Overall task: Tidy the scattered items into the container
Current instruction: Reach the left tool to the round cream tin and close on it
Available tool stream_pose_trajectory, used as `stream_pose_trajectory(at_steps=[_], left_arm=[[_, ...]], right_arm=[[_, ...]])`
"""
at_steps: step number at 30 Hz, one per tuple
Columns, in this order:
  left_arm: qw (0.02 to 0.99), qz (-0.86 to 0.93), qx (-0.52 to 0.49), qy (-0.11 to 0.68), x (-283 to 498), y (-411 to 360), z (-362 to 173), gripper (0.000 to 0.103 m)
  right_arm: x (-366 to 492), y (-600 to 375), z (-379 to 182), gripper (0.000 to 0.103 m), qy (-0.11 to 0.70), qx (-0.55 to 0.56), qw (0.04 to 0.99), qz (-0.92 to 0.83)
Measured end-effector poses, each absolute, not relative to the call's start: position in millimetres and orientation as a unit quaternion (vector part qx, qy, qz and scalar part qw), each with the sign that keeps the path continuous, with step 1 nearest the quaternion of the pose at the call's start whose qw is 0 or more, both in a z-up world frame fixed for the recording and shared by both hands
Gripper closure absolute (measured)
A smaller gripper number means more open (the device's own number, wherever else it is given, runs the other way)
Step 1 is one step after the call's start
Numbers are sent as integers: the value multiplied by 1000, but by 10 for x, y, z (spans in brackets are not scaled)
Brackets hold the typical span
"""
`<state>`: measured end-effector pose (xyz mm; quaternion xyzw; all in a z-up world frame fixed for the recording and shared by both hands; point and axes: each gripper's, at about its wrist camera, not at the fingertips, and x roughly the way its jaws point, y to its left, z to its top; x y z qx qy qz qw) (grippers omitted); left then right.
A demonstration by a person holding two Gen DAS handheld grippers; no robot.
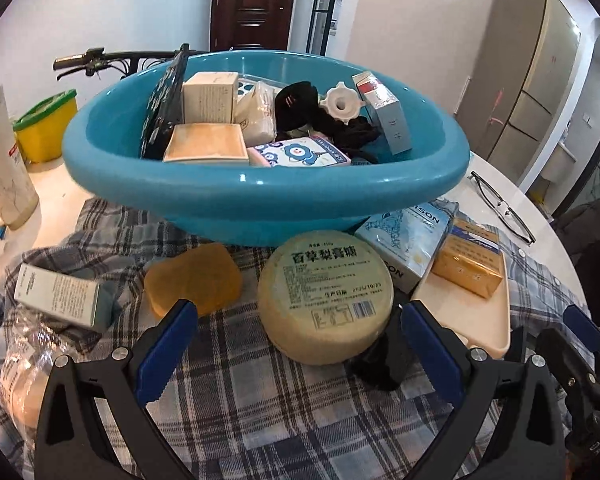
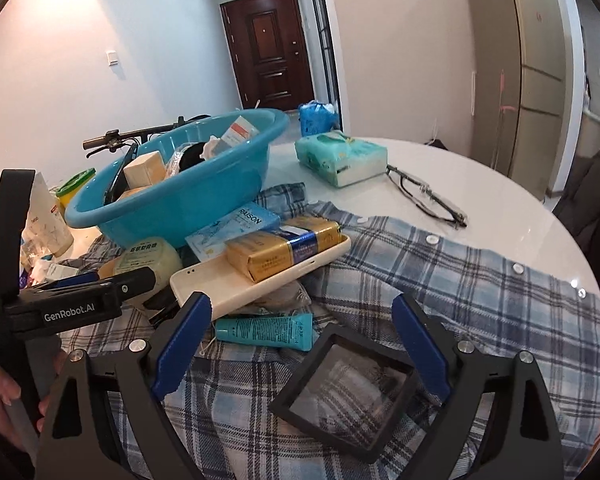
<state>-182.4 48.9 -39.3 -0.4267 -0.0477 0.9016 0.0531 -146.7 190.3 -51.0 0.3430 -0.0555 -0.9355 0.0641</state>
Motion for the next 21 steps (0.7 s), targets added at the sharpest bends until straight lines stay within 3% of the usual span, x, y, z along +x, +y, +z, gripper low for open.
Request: stream_pose_trajectory(at_steps=[12,14,15,16,21], left_arm=[[34,905,-422,-36,-1995,556,-505,0],[42,905,-423,-30,-1992,580,-511,10],[44,906,-420,-24,-1969,597,-497,21],[45,908,-417,-20,-1945,621,-477,26],[39,906,-421,-4,-1816,625,-413,26]], right_arm=[[-1459,1956,-458,12,-63,340,76,-935],[-1457,1975,-440,12,-65,339,73,-936],[-1455,1985,-433,12,-67,339,72,-936],[-1454,1994,-428,12,-69,339,73,-935],[-1430,1972,-406,17,-65,343,70,-934]])
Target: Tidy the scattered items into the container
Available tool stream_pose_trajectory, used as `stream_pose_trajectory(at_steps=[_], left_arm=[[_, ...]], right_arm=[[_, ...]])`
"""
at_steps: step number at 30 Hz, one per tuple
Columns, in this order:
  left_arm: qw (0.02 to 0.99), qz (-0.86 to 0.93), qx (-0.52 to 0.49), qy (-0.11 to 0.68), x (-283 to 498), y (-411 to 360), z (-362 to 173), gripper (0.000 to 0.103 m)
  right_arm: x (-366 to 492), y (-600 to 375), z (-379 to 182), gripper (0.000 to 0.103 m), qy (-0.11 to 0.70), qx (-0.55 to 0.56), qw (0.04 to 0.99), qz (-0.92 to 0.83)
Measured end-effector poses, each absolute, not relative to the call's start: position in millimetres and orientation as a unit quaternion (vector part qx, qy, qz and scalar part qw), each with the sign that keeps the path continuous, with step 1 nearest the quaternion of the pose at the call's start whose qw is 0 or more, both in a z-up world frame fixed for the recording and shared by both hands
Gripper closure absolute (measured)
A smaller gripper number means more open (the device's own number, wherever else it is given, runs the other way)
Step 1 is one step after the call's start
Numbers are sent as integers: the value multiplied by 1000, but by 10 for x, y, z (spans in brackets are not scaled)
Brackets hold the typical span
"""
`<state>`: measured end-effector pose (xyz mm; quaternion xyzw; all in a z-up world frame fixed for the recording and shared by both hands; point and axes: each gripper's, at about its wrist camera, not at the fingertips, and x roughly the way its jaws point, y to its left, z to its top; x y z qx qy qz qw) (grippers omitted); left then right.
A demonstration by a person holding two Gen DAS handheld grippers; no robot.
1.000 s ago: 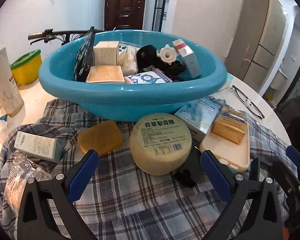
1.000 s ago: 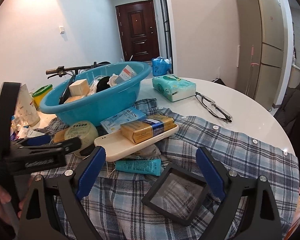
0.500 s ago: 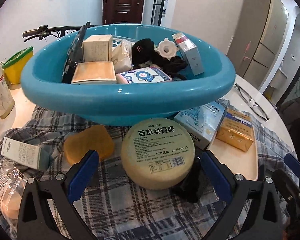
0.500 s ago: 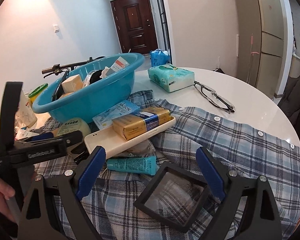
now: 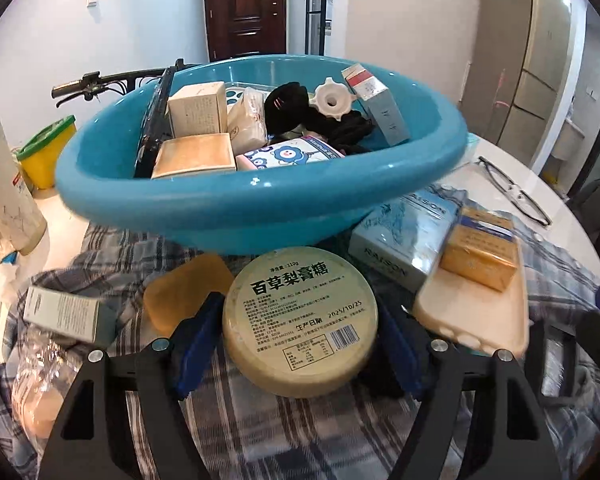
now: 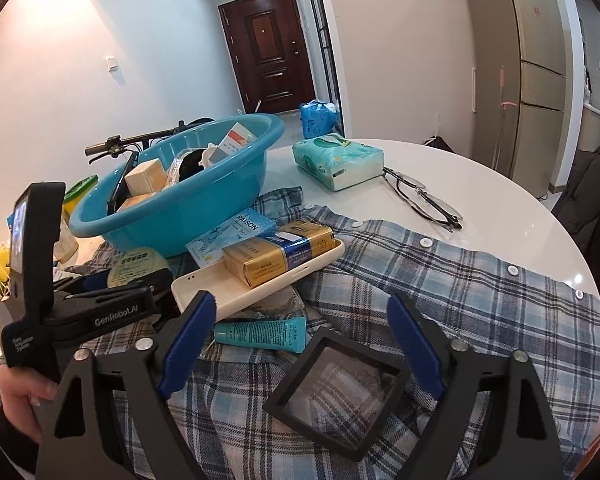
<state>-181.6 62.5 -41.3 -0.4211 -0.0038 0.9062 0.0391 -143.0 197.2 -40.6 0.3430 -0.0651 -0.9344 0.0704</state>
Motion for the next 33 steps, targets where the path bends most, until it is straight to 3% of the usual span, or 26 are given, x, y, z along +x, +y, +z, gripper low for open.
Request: stream_pose_trajectory(at_steps=[16,33], left_arm=[[42,912,-405,-41,-1065,200,-110,26],[45,912,-403,-53,-1152,171,-196,26]], right_arm=[[-1238,1624,-417,17,-41,351,92,-931],[-1642,1488,-610,17,-90,391,109,-910]])
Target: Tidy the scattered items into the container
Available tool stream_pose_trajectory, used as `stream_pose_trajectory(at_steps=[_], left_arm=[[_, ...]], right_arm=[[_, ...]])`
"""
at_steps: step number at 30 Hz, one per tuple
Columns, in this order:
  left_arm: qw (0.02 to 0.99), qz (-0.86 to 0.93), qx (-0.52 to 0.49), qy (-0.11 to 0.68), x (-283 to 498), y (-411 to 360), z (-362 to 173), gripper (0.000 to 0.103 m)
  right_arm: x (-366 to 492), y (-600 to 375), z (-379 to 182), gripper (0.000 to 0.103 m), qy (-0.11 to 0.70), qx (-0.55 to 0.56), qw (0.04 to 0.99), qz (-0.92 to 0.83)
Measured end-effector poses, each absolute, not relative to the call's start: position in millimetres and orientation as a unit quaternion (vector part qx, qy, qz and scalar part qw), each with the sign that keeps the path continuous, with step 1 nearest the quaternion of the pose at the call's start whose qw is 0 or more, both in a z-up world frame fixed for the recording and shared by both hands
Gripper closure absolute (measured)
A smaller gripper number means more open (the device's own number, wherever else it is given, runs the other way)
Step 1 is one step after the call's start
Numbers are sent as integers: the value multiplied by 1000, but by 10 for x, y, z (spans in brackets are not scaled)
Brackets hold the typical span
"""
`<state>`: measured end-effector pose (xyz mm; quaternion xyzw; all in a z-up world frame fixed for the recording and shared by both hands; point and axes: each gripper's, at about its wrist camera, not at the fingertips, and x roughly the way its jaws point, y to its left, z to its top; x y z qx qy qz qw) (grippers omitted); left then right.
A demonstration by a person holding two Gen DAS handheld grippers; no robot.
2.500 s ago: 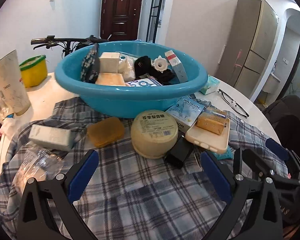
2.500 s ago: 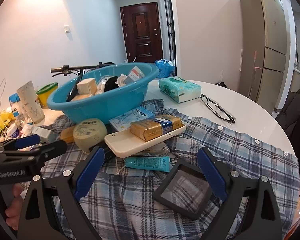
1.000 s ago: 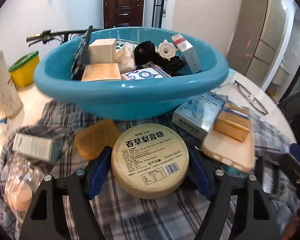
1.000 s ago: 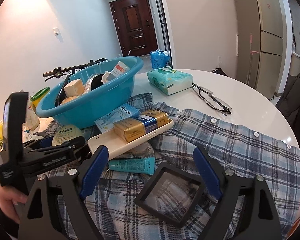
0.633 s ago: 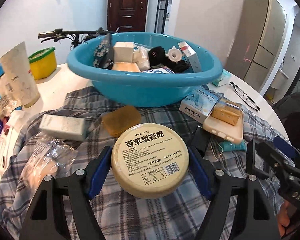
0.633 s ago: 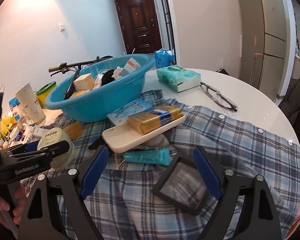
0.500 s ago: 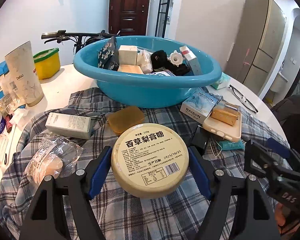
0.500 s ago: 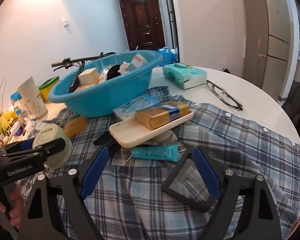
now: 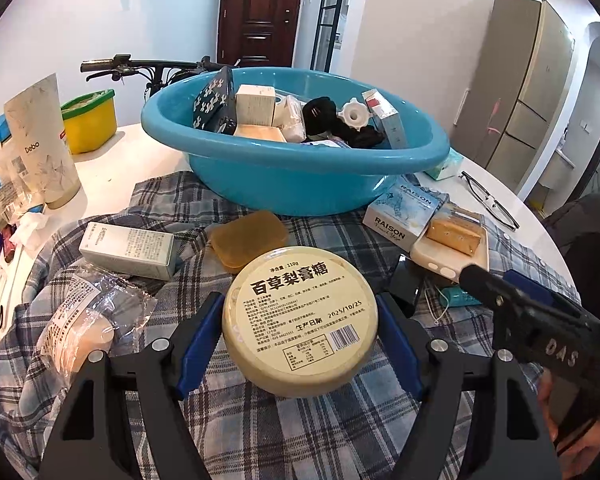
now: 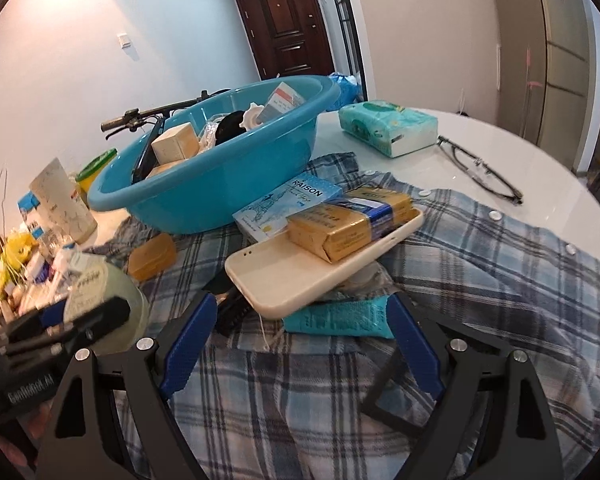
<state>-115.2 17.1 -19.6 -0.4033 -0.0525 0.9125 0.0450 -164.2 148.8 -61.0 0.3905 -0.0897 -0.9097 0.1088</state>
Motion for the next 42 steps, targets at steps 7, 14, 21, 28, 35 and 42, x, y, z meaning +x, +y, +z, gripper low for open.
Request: stream_pose_trajectory(at_steps=[7,14,21,28,35,42], left_arm=[[46,916,-397,-45,-1146,182,-177,26],[47,915,-398,-46,-1122,189,-160,26],[54,916,-393,-50,-1039,211,-103,26],[61,918,-389,-49,-958,269,-40,26],[59,920,-385,-39,-900,268,-8,26],[61,917,-391,-39,-931,294,-38,26]], right_arm=[[-1808,1385,-704,17,-99,404,110,-903],[-1833,1412,-766,60,-115,402,112,-901],[-1622,1495,-708,94,-99,395,115,-906],[-1542,1644,-667,96,-130,396,125,-900],[-1508,1644,-659,37,-95,385,113,-911],[-1651,1579,-718,37,-62,392,114,-911]])
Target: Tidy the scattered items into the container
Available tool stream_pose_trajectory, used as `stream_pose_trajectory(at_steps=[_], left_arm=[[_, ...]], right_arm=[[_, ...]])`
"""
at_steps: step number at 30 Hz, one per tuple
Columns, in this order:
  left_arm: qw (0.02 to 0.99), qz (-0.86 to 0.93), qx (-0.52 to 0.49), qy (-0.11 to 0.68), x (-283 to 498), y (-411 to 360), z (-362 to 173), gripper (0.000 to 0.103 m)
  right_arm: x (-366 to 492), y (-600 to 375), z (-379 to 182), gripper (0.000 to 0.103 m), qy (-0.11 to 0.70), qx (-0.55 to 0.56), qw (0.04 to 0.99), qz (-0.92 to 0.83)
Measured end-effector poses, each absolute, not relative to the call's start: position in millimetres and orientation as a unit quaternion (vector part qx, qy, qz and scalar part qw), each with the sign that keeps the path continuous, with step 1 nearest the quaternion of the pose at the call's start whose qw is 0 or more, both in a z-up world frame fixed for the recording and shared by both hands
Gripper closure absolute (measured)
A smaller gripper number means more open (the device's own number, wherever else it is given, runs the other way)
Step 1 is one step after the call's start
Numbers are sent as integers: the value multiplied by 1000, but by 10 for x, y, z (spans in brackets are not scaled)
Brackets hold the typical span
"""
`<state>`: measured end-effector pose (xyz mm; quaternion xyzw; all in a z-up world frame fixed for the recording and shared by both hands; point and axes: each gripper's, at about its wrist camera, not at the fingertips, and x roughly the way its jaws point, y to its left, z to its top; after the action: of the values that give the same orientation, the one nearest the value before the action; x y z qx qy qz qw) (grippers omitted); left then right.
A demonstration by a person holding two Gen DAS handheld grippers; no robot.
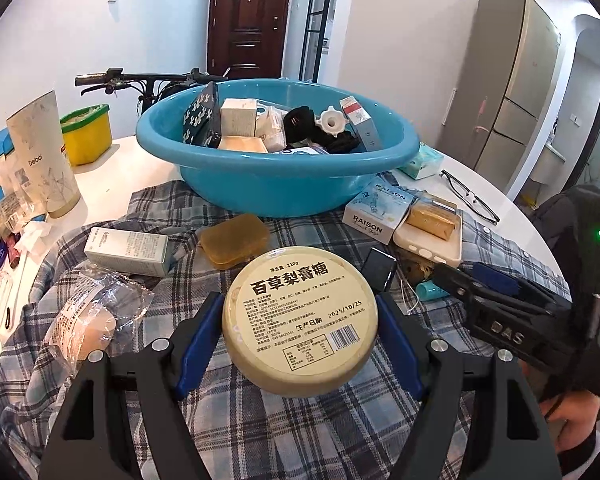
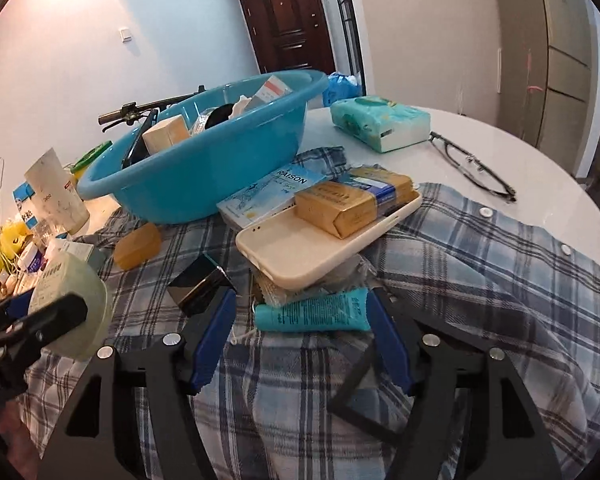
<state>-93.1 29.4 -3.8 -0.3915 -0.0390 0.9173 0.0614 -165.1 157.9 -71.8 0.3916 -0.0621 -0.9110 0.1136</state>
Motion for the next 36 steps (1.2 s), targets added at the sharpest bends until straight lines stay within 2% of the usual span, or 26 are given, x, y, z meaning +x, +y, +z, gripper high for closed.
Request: stream_pose_trajectory(at_steps=[1,5,12,13,16,19,20,24,26,28,33,34,36], left_arm=[[61,918,-390,-36,-931,301,-34,26],[58,919,-389,-33,-966,296,-40,26],[57,915,-398,-42,-1078,274,-107,26],[58,914,-399,-42,-1083,274,-113,26],[58,913,-401,-41,-1082,277,-125,26],[59,914,-400,-44,-1078,279,-123,26],[60,914,-399,-44,-1068,282,-123,26],[61,916,-395,-46,-1000,279,-93,26],[62,917,-392,-47,-954,273,-71,26],[62,918,-389,-47,-913,264,-46,26],[64,920,-384,-49,-825,245,-2,26],[63,920,-384,-49,-815,246,2,26],[64,919,-385,-48,-803,248,11,26]], right_arm=[[-1695,1568,-732,37,-58,394,115,-910],[-1887,1510,-773,23,-27,406,119,-906],[-2050,1526,-843,19,-15,424,109,-899],[-2054,1542,-854,20,-21,427,114,-897],[-2015,1566,-836,43,-34,428,138,-892],[-1917,1503,-792,55,-8,426,137,-894],[-1860,1483,-771,64,0,425,140,-894],[-1685,1488,-712,80,-4,420,144,-896],[-1598,1507,-685,93,-9,418,147,-897],[-1510,1520,-654,97,-13,417,150,-897],[-1342,1496,-599,97,-4,413,157,-897],[-1342,1489,-599,95,0,410,152,-899],[-1399,1494,-622,77,9,411,128,-903]])
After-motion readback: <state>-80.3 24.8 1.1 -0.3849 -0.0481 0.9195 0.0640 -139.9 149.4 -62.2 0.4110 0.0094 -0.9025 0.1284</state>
